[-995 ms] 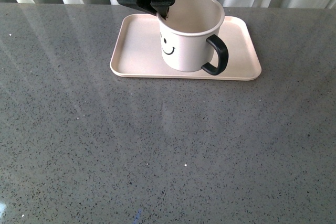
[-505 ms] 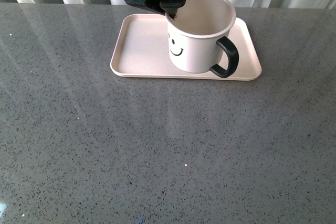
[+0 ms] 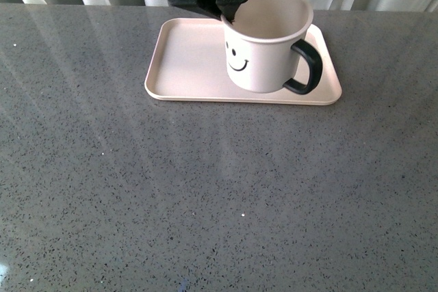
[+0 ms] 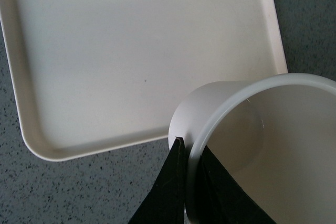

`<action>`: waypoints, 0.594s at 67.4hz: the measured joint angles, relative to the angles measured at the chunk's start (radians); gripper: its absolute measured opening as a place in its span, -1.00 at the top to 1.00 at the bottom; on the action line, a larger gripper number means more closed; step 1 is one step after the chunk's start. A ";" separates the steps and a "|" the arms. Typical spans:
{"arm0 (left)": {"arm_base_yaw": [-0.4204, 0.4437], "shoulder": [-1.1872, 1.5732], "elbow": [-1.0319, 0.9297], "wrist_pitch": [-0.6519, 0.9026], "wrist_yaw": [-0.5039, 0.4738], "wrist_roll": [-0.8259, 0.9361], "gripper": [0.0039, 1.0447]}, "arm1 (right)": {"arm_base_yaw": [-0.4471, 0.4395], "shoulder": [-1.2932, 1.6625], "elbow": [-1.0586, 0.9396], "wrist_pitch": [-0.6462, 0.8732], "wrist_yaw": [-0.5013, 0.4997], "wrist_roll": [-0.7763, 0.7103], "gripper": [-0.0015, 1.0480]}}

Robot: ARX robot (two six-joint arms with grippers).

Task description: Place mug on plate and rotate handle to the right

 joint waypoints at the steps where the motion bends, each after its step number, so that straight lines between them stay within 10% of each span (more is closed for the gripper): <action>1: 0.000 0.007 0.011 -0.003 0.000 -0.002 0.96 | 0.000 0.000 0.000 0.000 0.000 0.000 -0.82; 40: 0.056 0.337 0.442 -0.225 -0.020 0.008 0.96 | 0.000 0.000 0.000 0.000 0.000 0.000 -0.82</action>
